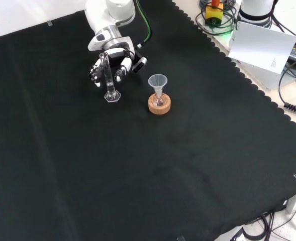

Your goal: Pick up the graduated cylinder.

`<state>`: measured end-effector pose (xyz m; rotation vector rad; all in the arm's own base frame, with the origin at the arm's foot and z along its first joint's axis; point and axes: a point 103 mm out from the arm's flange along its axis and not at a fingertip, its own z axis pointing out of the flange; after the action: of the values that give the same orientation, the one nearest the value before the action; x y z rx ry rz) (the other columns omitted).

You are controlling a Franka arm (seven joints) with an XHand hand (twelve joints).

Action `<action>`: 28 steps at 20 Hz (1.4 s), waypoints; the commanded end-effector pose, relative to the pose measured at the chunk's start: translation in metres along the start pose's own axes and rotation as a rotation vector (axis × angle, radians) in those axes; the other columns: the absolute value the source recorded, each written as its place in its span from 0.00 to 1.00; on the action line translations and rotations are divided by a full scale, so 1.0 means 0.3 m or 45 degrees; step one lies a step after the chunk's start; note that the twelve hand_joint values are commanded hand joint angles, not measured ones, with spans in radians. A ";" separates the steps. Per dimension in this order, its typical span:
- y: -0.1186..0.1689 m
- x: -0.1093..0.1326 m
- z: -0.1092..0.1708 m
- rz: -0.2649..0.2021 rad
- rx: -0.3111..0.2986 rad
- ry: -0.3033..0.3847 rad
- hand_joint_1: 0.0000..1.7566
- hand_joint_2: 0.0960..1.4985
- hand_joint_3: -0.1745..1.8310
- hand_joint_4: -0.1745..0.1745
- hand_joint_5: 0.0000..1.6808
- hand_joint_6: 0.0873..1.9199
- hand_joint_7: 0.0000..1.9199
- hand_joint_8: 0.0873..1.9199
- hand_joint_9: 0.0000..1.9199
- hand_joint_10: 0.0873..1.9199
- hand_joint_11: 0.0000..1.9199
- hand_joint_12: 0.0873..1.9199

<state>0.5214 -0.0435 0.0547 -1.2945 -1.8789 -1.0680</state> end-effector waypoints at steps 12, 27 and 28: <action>0.007 -0.012 0.007 0.015 -0.027 -0.008 0.58 0.71 0.00 0.68 0.45 0.10 0.30 0.25 0.43 0.18 0.28 0.60; 0.011 0.000 -0.012 0.055 -0.039 -0.123 0.62 0.88 0.00 0.58 0.45 0.30 0.36 0.34 0.51 0.14 0.44 0.51; 0.012 0.004 -0.018 0.054 -0.031 -0.148 0.62 0.88 0.00 0.56 0.45 0.31 0.37 0.34 0.52 0.14 0.45 0.50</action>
<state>0.5250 -0.0437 0.0539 -1.3967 -1.8783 -1.0562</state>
